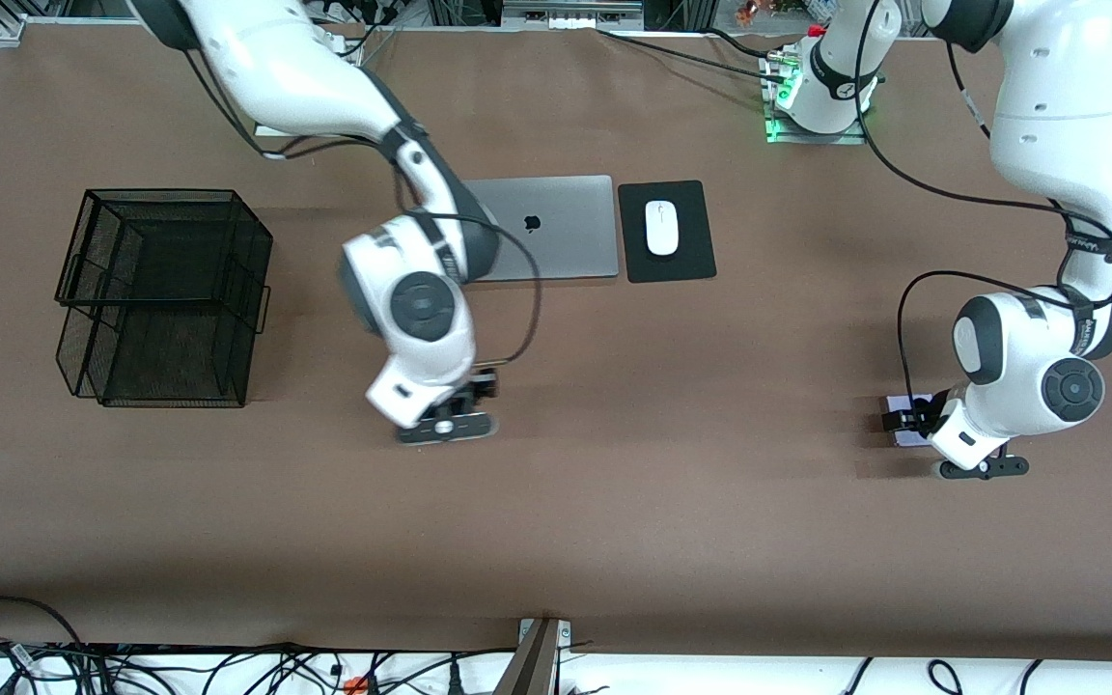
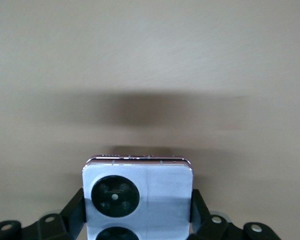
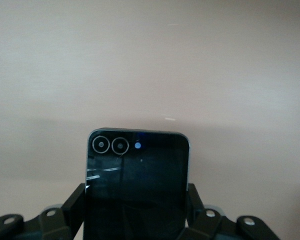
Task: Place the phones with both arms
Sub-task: 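Carry the phone into the basket while the left gripper carries the white phone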
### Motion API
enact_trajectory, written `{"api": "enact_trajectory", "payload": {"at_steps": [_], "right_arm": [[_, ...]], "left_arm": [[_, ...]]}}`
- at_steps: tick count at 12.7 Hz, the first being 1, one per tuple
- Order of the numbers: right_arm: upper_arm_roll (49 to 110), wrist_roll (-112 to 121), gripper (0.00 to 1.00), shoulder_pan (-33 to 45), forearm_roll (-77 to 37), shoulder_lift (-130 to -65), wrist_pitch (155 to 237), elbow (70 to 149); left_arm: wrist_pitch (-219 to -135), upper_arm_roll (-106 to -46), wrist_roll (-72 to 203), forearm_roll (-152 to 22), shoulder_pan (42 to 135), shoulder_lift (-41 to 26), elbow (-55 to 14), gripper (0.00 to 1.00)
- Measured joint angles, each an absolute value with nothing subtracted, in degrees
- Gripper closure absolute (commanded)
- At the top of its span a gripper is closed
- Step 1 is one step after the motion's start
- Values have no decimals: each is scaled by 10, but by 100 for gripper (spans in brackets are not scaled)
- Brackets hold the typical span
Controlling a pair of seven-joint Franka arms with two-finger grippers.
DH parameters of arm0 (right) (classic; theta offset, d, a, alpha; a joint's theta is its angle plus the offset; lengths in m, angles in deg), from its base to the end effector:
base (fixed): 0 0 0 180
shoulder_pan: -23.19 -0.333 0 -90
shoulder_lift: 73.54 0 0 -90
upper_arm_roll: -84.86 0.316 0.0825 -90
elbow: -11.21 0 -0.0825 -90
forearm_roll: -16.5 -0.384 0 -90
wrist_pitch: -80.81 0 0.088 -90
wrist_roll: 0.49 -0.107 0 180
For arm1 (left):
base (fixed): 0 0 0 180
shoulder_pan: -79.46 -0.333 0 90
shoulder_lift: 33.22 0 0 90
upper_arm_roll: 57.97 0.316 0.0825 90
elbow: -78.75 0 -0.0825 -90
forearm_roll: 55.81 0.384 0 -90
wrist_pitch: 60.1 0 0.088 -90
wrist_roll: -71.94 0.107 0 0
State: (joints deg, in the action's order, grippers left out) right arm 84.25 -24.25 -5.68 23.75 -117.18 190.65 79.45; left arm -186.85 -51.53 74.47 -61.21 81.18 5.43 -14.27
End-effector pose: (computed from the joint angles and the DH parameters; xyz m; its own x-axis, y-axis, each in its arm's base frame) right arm 0.6631 0.3488 0.3288 0.9918 0.1271 0.0150 0.1241 -0.9838 0.1293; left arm 0.6810 0.0441 0.2227 0.9939 0.0756 -0.0804 0.0762 -0.9971 0.0041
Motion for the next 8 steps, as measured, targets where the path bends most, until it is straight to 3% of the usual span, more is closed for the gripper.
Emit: {"api": "enact_trajectory", "payload": {"at_steps": [4,6,8], "right_arm": [[840,-164,80,27,234,-1093,1767,813],[837,-107,78,83,232,-1060,1716,822],[831,-52,78,144,227,-1033,1668,833]], "left_arm": [[-1781,-647,588,-612,824,-8,-91,62],[-1780,-698,488,-612,857,-1,-53,61],[-1791,-705,379,-612,932,40,18,60]]}}
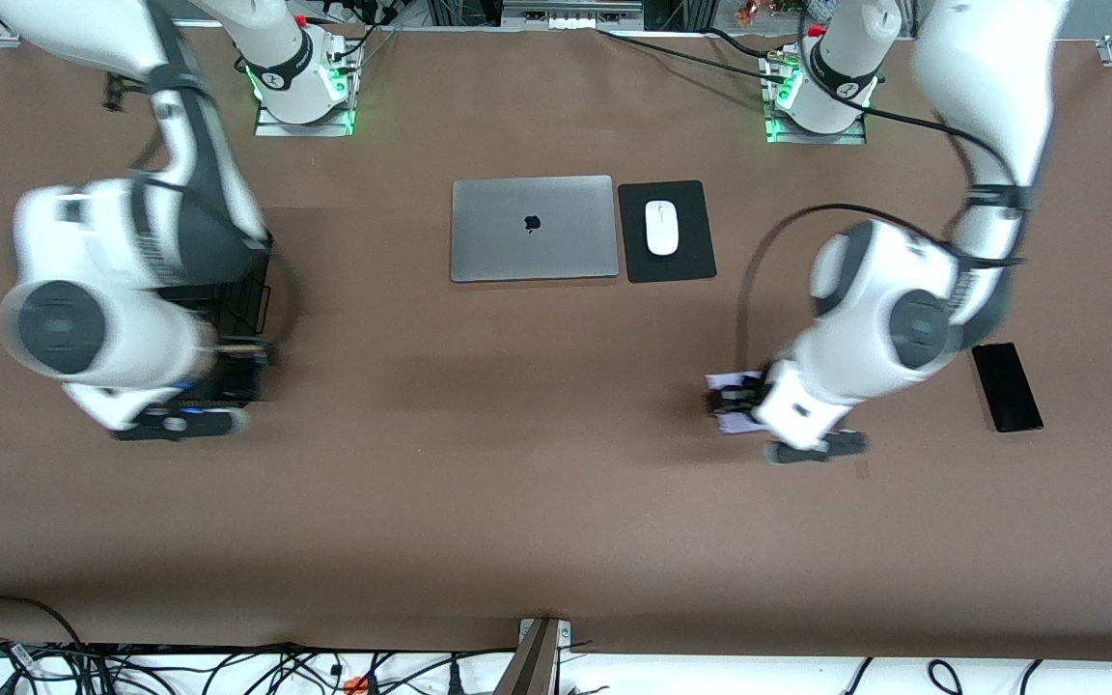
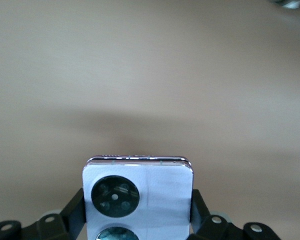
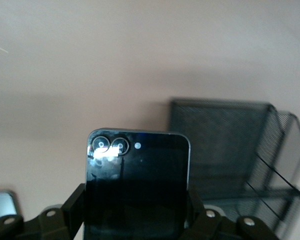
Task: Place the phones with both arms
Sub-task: 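Carry the phone into the basket while the left gripper carries the white phone, then release the phone in the basket while the left gripper sets down the white phone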
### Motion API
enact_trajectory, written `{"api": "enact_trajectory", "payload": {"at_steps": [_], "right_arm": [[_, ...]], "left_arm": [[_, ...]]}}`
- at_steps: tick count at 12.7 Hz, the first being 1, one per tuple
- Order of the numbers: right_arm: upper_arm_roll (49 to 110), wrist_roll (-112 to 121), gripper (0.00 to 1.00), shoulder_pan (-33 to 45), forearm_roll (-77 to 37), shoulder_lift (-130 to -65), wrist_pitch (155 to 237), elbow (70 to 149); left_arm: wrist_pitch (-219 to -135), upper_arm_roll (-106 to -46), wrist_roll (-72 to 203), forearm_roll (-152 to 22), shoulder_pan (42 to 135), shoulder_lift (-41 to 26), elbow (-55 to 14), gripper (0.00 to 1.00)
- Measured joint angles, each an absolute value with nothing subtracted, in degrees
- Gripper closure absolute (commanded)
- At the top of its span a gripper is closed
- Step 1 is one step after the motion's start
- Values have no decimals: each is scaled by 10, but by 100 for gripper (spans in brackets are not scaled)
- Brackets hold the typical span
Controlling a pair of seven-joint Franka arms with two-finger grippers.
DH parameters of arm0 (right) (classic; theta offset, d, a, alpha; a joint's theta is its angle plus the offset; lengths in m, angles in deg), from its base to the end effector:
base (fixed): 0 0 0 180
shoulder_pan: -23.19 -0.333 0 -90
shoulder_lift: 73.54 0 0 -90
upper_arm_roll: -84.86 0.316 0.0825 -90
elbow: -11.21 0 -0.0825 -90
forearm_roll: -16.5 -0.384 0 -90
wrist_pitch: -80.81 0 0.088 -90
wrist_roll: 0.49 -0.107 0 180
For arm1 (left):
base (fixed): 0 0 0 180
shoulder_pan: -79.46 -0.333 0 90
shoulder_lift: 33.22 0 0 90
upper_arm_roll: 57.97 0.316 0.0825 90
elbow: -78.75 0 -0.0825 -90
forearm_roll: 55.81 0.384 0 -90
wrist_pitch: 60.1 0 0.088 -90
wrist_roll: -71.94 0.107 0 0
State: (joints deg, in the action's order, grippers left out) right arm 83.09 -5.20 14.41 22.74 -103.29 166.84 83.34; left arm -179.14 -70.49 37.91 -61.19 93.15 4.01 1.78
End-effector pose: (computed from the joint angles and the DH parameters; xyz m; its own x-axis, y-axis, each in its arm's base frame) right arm 0.6727 0.0748 0.4421 0.9648 0.0287 -0.2615 0.0683 -0.9873 0.1435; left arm 0.6748 -0.2975 0.3624 0.9742 0.2204 -0.0485 0.2257 -0.9472 0.2276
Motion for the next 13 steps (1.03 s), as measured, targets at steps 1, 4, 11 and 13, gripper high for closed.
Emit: {"api": "enact_trajectory", "payload": {"at_steps": [1,4,11,13], "right_arm": [[829,-23,78,176,224,-1022,1657,844],[774,66,78,228,218,-981,1661,918],[685,117,78,230,218,-857,1831,1236],[679,117,78,230,218,-851,1826,1248]], "left_arm": [[-1807,-703,332,-611,968,72,63,61],[-1862,-680,268,-611,1058,156,141,61],[-1949,-586,203,-611,1226,260,161,46],[-1956,-577,203,-611,1235,267,164,44]]}}
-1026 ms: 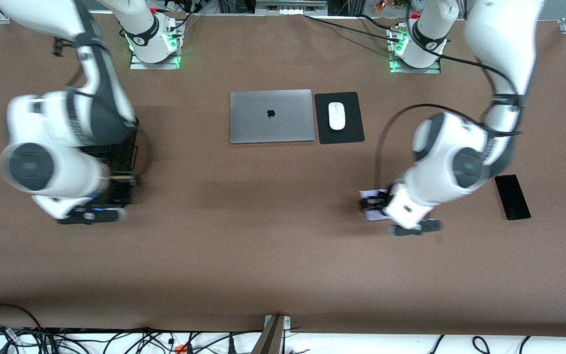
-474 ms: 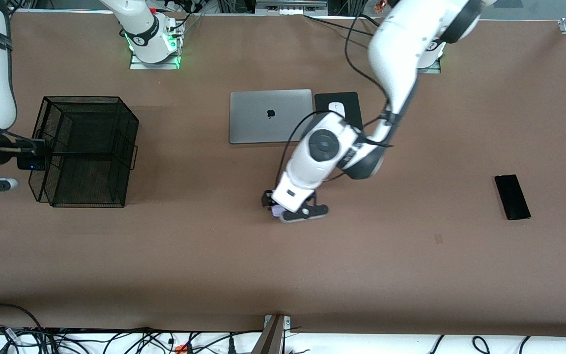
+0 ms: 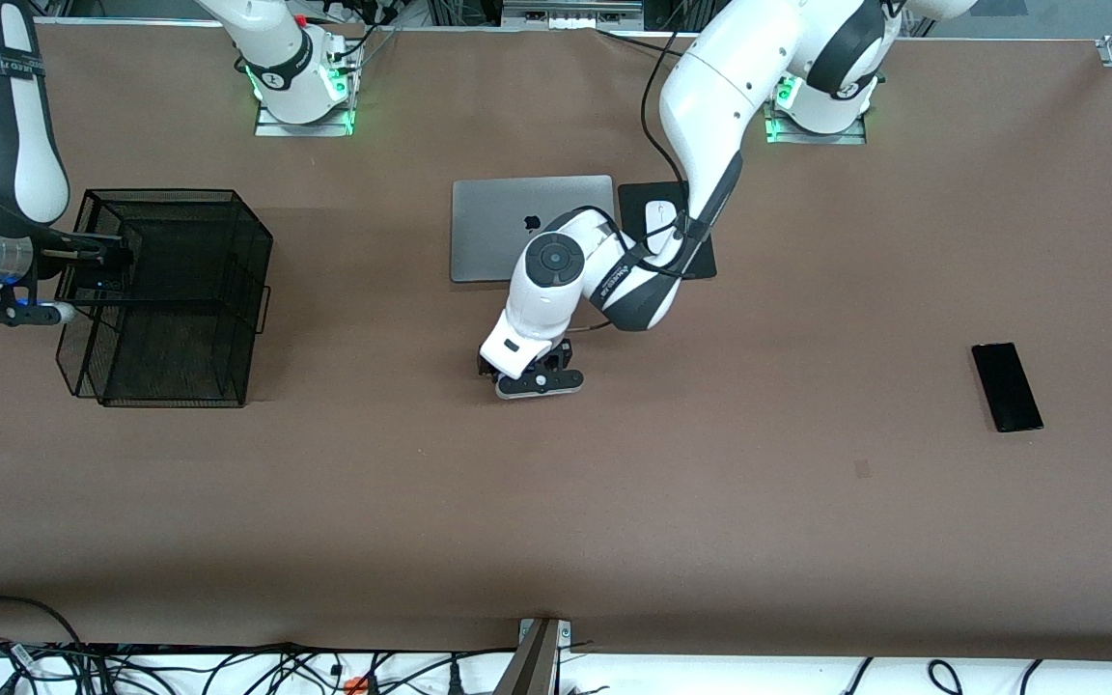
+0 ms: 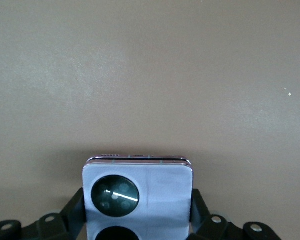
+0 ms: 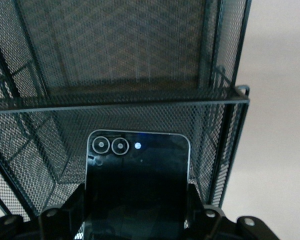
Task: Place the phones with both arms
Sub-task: 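Release the phone in the basket while the left gripper sets down the white phone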
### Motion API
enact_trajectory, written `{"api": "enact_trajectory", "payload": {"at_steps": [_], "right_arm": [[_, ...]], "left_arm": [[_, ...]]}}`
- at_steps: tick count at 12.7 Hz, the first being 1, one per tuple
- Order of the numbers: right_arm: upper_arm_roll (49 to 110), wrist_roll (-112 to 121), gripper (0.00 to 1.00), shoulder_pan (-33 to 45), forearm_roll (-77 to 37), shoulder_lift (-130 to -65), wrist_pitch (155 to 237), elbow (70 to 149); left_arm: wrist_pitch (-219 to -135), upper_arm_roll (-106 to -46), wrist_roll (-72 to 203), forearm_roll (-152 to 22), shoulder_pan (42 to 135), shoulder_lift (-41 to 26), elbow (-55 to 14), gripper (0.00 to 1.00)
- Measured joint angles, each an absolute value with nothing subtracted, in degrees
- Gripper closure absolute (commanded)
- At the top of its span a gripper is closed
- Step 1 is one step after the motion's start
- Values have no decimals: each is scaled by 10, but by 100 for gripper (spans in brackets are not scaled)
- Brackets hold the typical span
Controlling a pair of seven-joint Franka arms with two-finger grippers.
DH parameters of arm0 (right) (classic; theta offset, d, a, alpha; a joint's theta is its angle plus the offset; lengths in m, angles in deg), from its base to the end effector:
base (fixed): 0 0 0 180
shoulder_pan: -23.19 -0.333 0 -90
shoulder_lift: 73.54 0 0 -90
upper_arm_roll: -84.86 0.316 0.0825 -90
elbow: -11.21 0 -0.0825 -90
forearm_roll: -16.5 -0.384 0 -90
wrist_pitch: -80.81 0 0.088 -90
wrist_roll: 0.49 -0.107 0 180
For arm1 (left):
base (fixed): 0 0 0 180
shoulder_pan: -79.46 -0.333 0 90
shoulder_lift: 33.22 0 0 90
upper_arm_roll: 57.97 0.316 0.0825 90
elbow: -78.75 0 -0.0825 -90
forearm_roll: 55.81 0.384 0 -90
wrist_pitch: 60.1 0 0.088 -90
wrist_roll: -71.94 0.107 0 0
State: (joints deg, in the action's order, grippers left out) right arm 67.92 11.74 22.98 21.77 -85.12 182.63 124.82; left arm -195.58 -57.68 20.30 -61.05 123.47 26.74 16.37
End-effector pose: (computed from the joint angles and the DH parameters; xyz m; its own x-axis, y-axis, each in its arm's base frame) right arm 0.5199 -0.1607 0.3444 0.9108 -0.0537 -0.4094 -0.0372 -0.9982 0.0480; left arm 0.5717 -0.5502 0.1999 0.9762 0.2003 0.0826 0.1779 -0.9587 0.2217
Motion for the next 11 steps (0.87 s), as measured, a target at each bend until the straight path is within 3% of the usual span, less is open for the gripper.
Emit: {"api": "enact_trajectory", "payload": {"at_steps": [2,3,4,5,6,7,11], "right_arm": [[667,121,76,230,218,-847,1830,1259],[660,127,75,229,218,-847,1843,1270],[651,136,71,230,218,-847,1860,1286],[642,143,54,230,218,-848,1880,1305],[636,151,18,230,218,-848,1902,1323],[633,154,0,230,218,-848,1909,1329],[634,155,0,228,217,-844,1904,1325]], "left_arm": [[-1971,-569,203,-611,1238,271,164,43],[-1975,-567,203,-611,1238,274,164,38],[-1978,-565,203,-611,1238,277,164,11],[-1981,-564,203,-611,1238,281,165,0],[-1984,-560,203,-611,1239,282,166,0],[-1984,-554,203,-611,1239,283,168,0],[-1983,-536,203,-611,1237,279,185,0]]}}
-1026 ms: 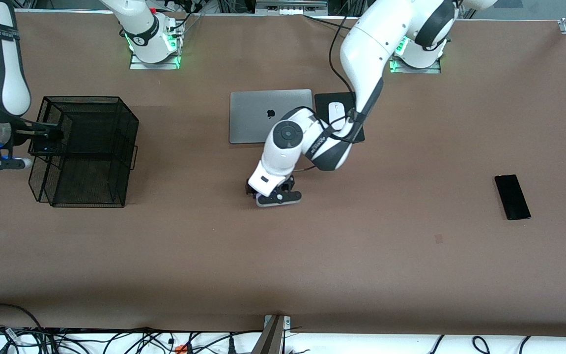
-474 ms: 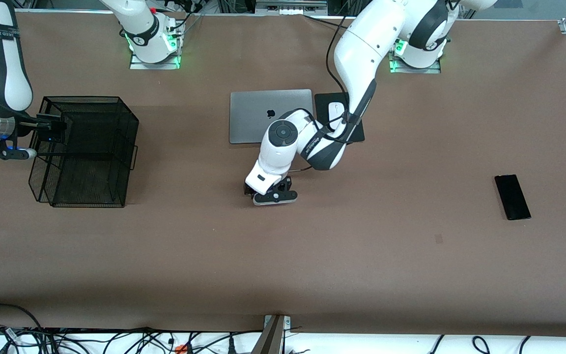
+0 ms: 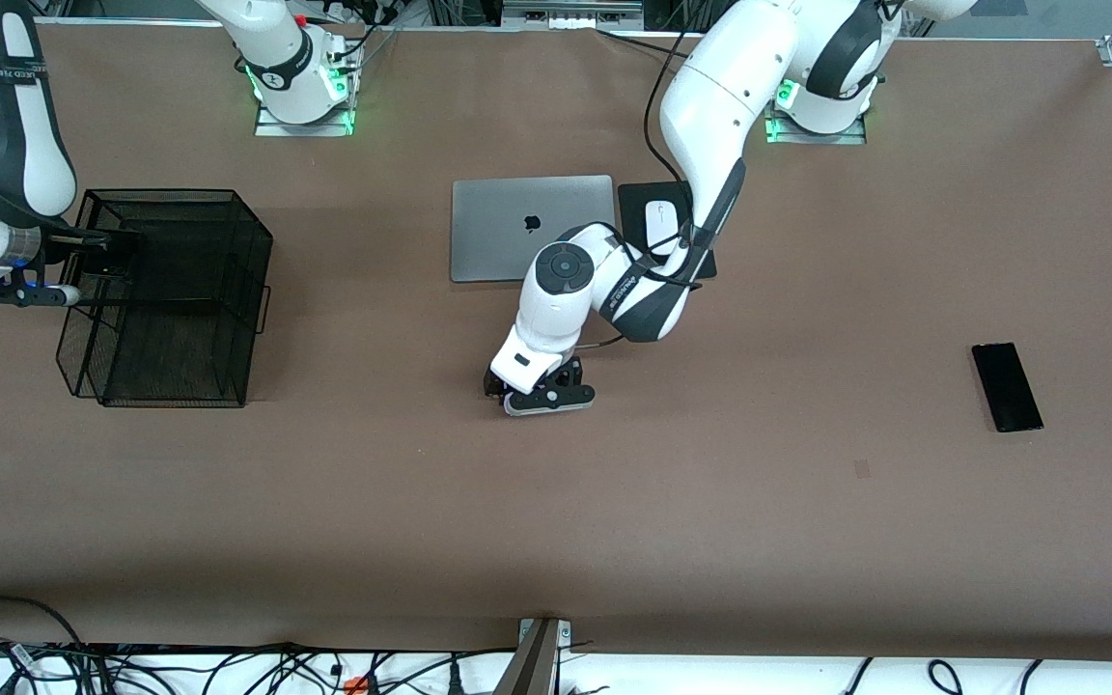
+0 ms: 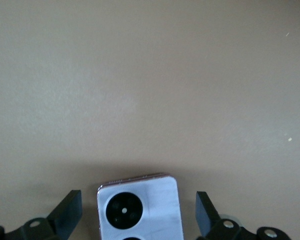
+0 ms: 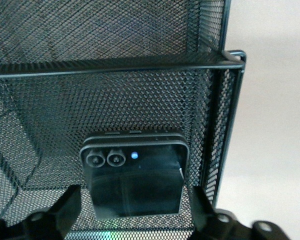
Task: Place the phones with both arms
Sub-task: 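Release the phone in the basket while the left gripper sets down the white phone, then grasp the white phone with the right gripper while the left gripper grasps the black phone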
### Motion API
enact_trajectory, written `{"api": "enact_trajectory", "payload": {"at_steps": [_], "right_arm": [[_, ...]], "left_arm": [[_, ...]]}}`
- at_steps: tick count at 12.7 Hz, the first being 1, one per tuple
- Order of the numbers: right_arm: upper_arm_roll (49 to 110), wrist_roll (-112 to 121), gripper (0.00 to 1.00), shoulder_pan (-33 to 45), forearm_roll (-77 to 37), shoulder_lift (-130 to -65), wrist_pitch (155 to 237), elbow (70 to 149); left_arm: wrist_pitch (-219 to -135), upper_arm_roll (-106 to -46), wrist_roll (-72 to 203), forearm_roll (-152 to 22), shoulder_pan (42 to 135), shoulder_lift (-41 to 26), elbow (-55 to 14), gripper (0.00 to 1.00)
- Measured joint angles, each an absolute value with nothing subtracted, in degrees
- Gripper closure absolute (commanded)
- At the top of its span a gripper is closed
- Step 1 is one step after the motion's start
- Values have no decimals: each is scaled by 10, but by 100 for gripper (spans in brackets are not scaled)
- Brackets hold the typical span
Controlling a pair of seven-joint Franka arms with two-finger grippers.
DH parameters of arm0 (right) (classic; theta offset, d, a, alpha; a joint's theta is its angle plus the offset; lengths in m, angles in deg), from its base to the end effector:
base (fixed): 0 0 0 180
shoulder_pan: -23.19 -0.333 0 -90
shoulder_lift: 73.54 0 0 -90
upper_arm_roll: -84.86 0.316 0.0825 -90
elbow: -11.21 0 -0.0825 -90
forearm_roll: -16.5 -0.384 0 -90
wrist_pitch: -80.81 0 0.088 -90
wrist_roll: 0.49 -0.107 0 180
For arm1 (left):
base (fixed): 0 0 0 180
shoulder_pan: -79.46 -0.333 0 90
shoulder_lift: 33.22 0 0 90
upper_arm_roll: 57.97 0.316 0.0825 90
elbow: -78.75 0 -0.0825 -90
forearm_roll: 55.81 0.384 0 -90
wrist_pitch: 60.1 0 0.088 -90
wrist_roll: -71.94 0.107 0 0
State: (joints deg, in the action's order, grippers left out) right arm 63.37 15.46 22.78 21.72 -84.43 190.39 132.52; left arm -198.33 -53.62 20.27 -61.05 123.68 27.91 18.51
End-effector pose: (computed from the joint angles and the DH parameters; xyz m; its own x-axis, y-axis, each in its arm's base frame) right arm 0.4846 -0.1923 0.3058 0.9159 -0.0514 -0.3981 -0.0436 -0.9986 0.0286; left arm 0.6007 -0.5326 0.2082 0.9575 0.2314 0.1722 0.1878 -0.9533 0.2367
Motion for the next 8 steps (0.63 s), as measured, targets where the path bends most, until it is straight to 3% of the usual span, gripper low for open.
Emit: {"api": "enact_trajectory", "payload": {"at_steps": [2,5,8], "right_arm": [[637,155,0,218,217,-842,1869,1294],[639,129,0,165,215,-839,1807,1215],[644,105,0,97,214,-847,1799,1157]], "left_arm": [[-1938,-527,199,-611,1221,254,196,0],[-1792,-520,219,-610,1143,171,201,0],[-1711,-518,341,-608,1045,88,142,0]]}}
